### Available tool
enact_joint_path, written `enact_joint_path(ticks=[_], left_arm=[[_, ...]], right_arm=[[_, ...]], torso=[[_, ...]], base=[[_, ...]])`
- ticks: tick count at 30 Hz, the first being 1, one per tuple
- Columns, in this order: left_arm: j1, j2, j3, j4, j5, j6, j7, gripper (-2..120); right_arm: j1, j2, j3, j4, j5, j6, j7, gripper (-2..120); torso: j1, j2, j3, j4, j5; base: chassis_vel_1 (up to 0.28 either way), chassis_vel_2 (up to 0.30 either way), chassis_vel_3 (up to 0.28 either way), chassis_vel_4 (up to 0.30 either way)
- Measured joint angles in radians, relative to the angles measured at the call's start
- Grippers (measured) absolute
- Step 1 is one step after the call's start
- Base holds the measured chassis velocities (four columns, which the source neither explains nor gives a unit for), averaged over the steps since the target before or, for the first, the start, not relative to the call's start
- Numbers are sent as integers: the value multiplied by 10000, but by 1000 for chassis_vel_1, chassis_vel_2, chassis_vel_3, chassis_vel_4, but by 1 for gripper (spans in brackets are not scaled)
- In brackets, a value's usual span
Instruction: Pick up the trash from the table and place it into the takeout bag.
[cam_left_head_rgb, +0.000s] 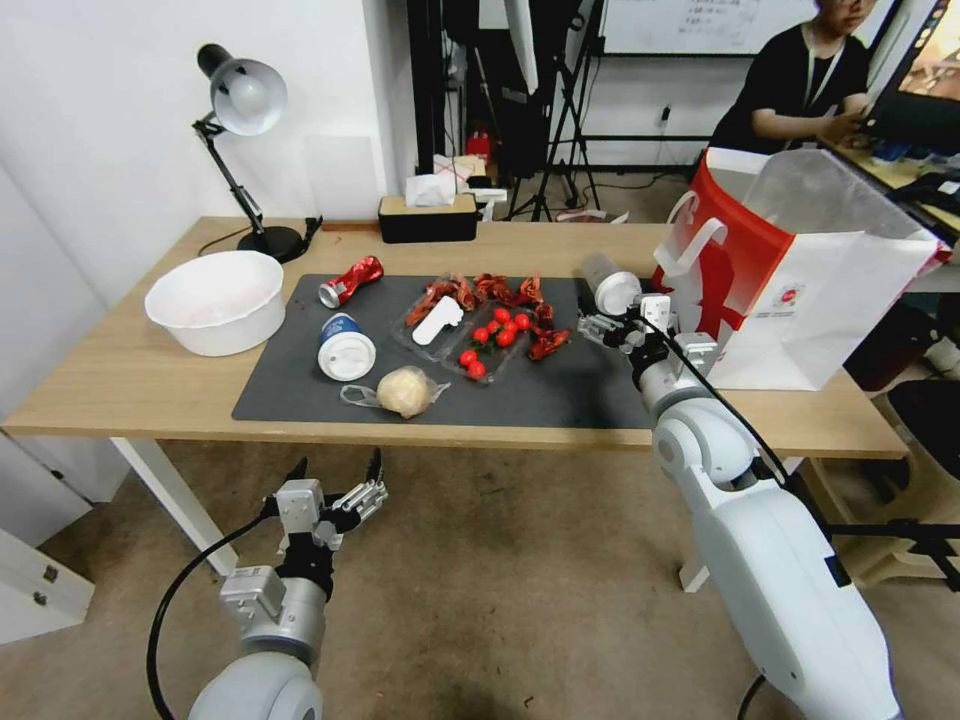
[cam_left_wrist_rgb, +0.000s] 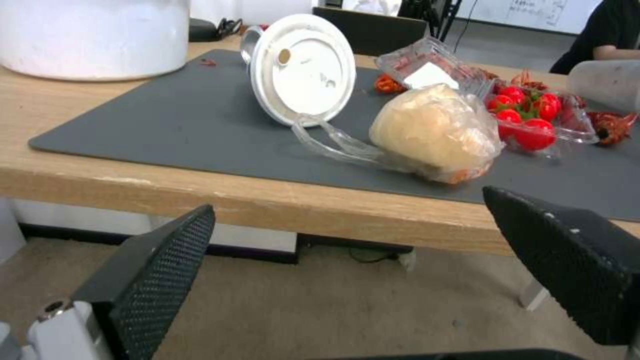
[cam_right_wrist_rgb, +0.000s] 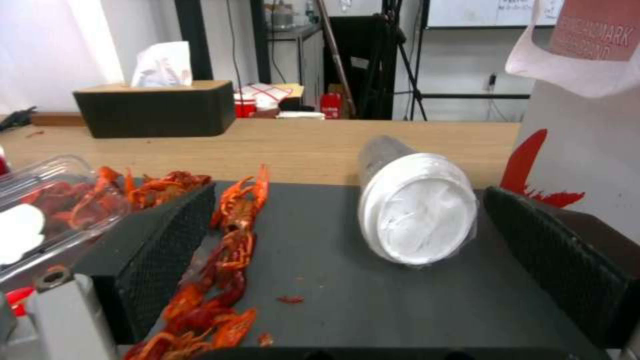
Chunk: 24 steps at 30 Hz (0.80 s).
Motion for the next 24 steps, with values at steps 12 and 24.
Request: enact_joint_path(ticks=[12,24], left_arm=[[23,-23,-23,-132,16,64,80,100],[-35,6,-37,-134,-2,90,94,100]], right_arm=[[797,-148,-215,-751,442,-281,146,100],[1560,-94,-396,-1770,1153,-584,321,100]], torso=[[1,0,0,0,0],[1,0,0,1,0]], base=[[0,0,0,0],[0,0,0,0]])
